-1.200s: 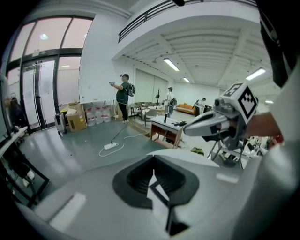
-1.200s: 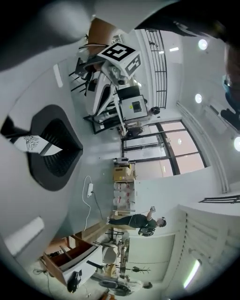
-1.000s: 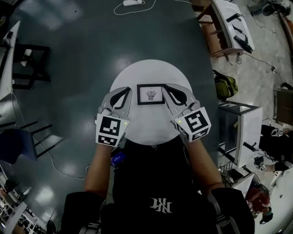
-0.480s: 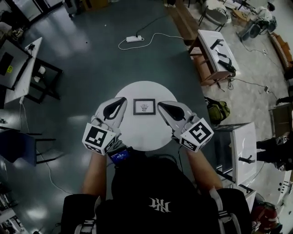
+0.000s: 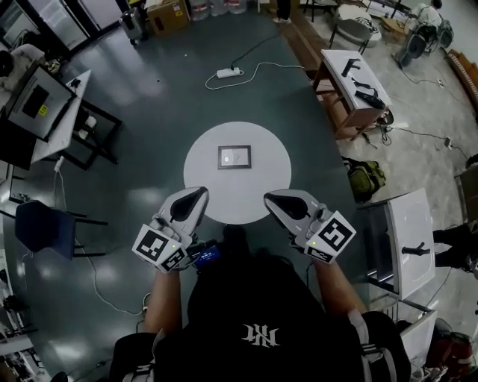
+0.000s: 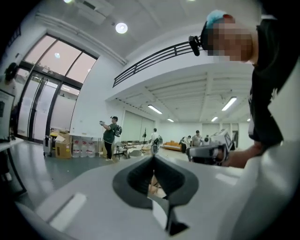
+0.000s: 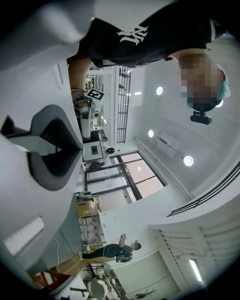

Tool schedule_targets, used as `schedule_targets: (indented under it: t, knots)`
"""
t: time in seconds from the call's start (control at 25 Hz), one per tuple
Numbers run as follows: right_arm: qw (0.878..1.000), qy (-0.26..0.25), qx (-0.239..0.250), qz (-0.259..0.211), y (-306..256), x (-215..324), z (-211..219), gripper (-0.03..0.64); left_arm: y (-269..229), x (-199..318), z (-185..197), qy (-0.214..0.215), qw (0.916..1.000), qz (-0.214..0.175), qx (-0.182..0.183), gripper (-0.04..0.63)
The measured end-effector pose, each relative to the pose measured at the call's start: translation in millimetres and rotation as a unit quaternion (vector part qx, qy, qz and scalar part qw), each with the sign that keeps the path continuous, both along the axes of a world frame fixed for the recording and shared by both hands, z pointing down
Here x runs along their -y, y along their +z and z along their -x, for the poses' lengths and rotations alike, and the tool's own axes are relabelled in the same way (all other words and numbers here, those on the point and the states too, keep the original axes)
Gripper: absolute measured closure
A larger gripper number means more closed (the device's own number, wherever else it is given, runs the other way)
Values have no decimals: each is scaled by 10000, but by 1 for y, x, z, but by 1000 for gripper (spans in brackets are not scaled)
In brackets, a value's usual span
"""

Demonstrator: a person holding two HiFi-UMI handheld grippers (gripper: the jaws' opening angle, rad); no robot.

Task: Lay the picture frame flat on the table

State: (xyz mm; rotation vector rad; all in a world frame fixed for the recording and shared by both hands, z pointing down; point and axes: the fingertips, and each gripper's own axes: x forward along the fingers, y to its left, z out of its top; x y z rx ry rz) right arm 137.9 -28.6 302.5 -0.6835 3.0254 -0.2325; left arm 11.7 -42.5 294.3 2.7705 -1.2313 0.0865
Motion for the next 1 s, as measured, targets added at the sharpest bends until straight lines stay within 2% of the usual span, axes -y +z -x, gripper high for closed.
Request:
schedule_targets:
  t: [0.08,0.2,0.44,0.76,1.0]
  knots:
    - [9999,-80,73,-24,2,-24,-8,618,1,-25,-8,65,9999,111,-19,594]
    - [9996,-193,177,-68,0,-53,-9,618,8,-57,-15,95,9988,272,403,594]
    - [9987,-437,264,-75,-5,-96,-2,618,8,-99,-13,132,9970,449,610,594]
    - [9998,-97,140,-117,-8,-139,2,618,7,-136,-11,581,9958,370,604,594]
    - [9999,133,75,-77,-11,-185,33,618,-1,-186,15,758,9966,304,113,594]
